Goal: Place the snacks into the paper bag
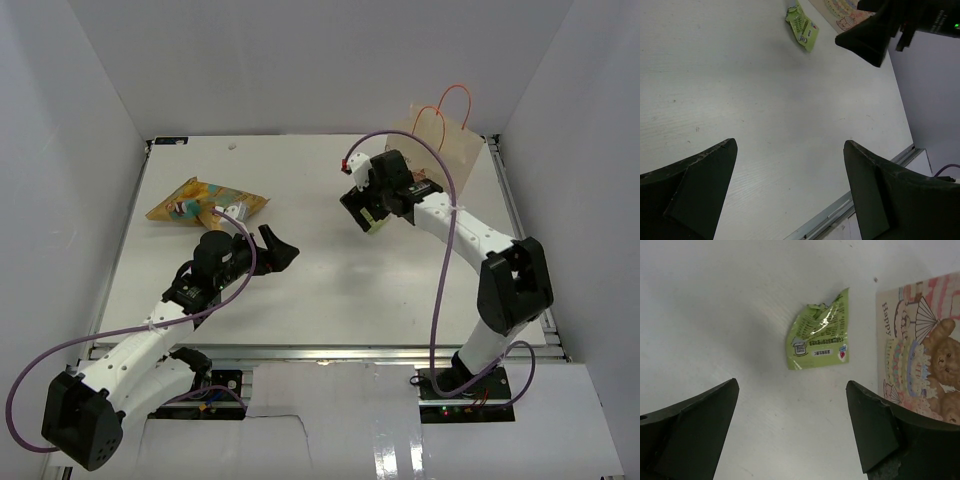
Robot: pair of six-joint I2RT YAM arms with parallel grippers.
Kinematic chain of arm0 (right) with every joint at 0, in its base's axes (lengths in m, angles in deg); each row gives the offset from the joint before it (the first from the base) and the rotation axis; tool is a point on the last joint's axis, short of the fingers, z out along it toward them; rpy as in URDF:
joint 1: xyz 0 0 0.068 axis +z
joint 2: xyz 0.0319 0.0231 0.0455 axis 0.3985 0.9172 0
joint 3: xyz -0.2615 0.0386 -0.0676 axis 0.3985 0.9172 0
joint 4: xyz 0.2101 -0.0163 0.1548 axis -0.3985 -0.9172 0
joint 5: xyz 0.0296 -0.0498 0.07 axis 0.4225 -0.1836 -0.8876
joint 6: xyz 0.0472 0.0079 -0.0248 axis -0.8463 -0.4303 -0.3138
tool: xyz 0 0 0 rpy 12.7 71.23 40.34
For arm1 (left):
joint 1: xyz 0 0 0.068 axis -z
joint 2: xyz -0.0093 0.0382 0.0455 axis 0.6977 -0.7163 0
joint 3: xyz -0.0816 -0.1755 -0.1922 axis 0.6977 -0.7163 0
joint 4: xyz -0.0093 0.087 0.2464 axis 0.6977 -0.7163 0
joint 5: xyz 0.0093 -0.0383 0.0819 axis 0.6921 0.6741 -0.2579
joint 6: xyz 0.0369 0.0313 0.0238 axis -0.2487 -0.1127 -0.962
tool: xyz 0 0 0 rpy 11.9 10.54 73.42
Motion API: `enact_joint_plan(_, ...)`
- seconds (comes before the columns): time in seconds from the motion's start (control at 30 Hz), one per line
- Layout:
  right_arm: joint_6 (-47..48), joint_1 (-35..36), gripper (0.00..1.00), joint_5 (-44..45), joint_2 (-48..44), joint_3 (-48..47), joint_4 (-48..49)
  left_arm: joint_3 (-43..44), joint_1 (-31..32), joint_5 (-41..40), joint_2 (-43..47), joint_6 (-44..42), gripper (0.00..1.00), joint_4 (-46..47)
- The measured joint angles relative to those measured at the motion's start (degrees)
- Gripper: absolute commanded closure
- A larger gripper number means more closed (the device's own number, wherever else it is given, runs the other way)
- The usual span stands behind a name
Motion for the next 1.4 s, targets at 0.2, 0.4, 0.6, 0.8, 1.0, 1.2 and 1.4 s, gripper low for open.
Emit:
enact_joint_plan(0.2, -11.06, 0.07, 0.07, 9.60, 9.60, -2.03, 4.33, 0.00, -0.02, -0.02, 0.00, 0.50, 0.02, -0.07)
enact_joint_plan(0.4, -16.09, 0.35, 0.11, 13.29, 17.25, -5.73, 6.16, -0.87, -0.02, -0.02, 1.14, 1.75, 0.02, 0.02)
enact_joint_plan(0.6, -17.59, 0.37, 0.21, 15.69, 22.45, -7.82, 7.48, -1.44, 0.00, 0.00, 1.40, 2.45, 0.02, -0.09)
enact_joint_plan(0.8, -18.29, 0.22, 0.33, 15.72, 24.52, -7.96, 8.24, -1.44, -0.02, 0.00, 1.38, 2.93, 0.02, -0.31)
enact_joint_plan(1.0, -18.75, -0.81, 0.46, 14.91, 24.55, -7.89, 9.66, -1.46, -0.02, 0.00, 1.46, 3.04, 0.02, -0.46)
enact_joint_plan(1.2, -18.47, -2.08, 0.65, 13.09, 24.52, -6.19, 12.11, -1.53, -0.02, 0.07, 1.53, 3.10, 0.02, -0.39)
enact_joint_plan(1.4, -17.42, -2.45, 0.82, 11.06, 22.82, -3.58, 14.49, -1.75, 0.00, 0.42, 1.62, 3.19, 0.02, 0.15)
